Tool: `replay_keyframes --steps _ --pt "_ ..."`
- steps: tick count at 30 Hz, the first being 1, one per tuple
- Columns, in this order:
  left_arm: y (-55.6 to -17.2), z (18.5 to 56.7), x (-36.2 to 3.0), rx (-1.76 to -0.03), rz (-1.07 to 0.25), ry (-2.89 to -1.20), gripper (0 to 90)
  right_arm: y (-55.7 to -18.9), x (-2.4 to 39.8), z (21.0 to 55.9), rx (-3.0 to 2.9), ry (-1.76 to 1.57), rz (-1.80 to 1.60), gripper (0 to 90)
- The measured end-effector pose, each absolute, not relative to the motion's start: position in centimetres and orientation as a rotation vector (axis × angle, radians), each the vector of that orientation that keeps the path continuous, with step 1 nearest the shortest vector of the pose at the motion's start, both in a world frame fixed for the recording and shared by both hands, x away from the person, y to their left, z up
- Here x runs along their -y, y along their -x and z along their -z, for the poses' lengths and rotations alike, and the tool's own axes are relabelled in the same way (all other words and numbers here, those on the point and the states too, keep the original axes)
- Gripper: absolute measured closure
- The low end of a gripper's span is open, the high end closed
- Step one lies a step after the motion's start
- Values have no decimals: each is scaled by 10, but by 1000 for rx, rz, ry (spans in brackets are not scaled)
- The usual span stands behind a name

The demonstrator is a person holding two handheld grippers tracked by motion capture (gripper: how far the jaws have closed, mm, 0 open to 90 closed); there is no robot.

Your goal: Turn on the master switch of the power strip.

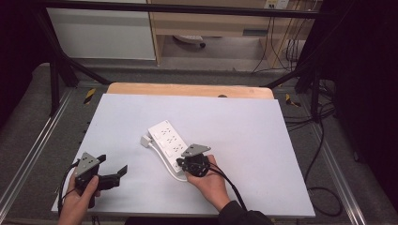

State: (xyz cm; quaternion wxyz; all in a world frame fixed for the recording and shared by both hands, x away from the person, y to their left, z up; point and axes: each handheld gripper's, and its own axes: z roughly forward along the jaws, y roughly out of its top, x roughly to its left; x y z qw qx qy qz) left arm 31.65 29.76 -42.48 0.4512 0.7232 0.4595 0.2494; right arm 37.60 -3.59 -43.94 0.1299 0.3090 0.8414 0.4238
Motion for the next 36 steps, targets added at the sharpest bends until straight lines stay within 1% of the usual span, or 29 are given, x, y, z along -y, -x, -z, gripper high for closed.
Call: replay_keyframes --steps 27,36 --pt "-316 425 -298 -1135 -618 -1786 67 -378 35 436 -2427 -905 -1319 900" --pt "-316 424 -299 -1136 -617 -1782 67 -383 41 432 -2386 -949 -1368 900"
